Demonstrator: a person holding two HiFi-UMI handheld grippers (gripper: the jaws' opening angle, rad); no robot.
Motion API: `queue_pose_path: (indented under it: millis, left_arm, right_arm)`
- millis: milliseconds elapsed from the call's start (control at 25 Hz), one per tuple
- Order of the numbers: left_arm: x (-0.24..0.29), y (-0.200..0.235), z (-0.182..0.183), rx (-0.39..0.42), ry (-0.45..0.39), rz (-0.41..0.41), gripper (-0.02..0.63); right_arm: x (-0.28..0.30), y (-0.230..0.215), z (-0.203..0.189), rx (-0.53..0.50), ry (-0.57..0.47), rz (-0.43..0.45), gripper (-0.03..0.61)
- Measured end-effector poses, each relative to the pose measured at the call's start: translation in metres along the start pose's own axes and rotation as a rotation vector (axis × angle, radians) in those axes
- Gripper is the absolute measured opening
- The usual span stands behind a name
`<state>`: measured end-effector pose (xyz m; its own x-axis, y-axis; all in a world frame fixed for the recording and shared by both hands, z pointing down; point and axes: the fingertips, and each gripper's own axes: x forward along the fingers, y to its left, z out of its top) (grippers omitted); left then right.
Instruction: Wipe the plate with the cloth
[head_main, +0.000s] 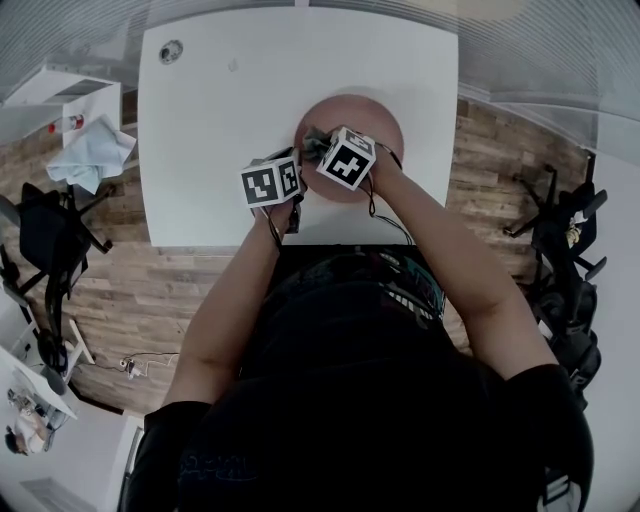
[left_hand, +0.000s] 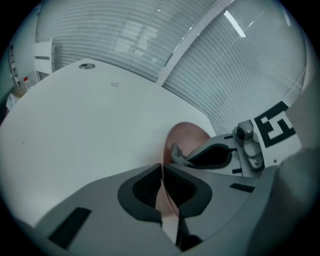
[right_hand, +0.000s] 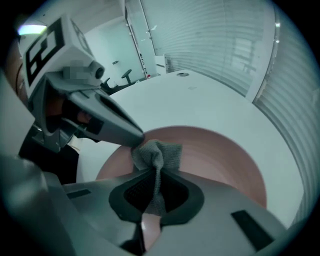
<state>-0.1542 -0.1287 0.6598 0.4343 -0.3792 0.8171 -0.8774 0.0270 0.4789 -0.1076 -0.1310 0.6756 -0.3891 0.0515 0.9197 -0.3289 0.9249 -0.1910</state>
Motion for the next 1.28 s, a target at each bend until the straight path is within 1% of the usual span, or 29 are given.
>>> queue_pose_path:
  millis: [160, 320, 480, 600, 720, 840, 960, 1120, 1200, 1280]
  left_arm:
    - [0.0, -0.001, 0.001, -0.003, -0.005, 0.002, 0.028]
    - [0.0, 0.0, 0.0, 0.001, 0.003, 0.004, 0.028]
    - [0.0, 0.001, 0.001, 0.026, 0.003, 0.009, 0.028]
    - [0.001, 0.001, 0.0, 0.045, 0.011, 0.013, 0.028]
    - [0.001, 0.0, 0.001, 0.054, 0.017, 0.01, 0.028]
    - [0.0, -0.001, 0.0, 0.054, 0.02, 0.008, 0.028]
    - [0.0, -0.002, 0.0, 0.059, 0.024, 0.008, 0.028]
    - [0.001, -0.004, -0.001, 0.074, 0.027, 0.007, 0.029]
    - [0.001, -0.004, 0.0, 0.072, 0.024, 0.008, 0.029]
    - [0.0, -0.004, 0.0, 0.068, 0.02, 0.004, 0.029]
  right_arm:
    - [-0.002, 0.037, -0.021, 0.005, 0.016, 0.095, 0.035]
    - [-0.009, 0.062, -0.058, 0.008, 0.086, 0.139, 0.035]
    - [-0.019, 0.055, -0.094, 0.034, 0.163, 0.102, 0.035]
    - [-0.028, 0.036, -0.114, 0.085, 0.209, 0.057, 0.037]
    - [-0.036, 0.007, -0.125, 0.122, 0.235, -0.006, 0.037]
    - [-0.043, -0.023, -0.126, 0.15, 0.237, -0.067, 0.037]
    - [-0.045, -0.048, -0.116, 0.162, 0.218, -0.115, 0.037]
    - [-0.04, -0.07, -0.089, 0.189, 0.155, -0.163, 0.037]
    - [-0.036, -0.073, -0.07, 0.187, 0.112, -0.175, 0.037]
    - [-0.03, -0.068, -0.051, 0.169, 0.075, -0.168, 0.037]
